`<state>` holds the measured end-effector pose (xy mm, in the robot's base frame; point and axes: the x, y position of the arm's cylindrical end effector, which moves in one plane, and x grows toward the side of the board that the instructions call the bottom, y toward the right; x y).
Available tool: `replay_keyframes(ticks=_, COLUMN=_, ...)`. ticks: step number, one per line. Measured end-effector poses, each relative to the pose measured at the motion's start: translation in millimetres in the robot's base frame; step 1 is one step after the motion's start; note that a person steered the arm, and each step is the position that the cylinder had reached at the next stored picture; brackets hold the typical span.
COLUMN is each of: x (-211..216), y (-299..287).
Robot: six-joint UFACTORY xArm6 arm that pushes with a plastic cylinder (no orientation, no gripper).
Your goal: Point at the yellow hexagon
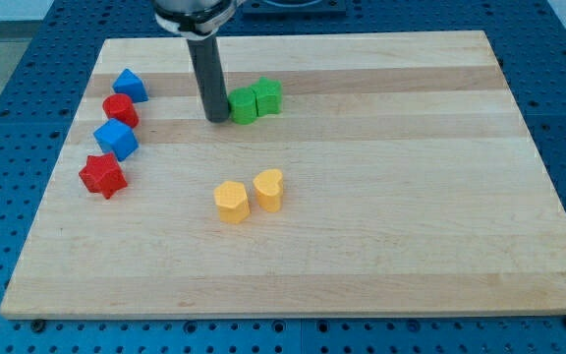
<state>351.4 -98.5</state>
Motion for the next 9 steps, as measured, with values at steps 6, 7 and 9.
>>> replay_keyframes(ticks=6, x=145, y=-23)
replay_keyframes(ticks=7, x=174, y=-24)
replay_keyframes(ticks=9, x=181, y=-7)
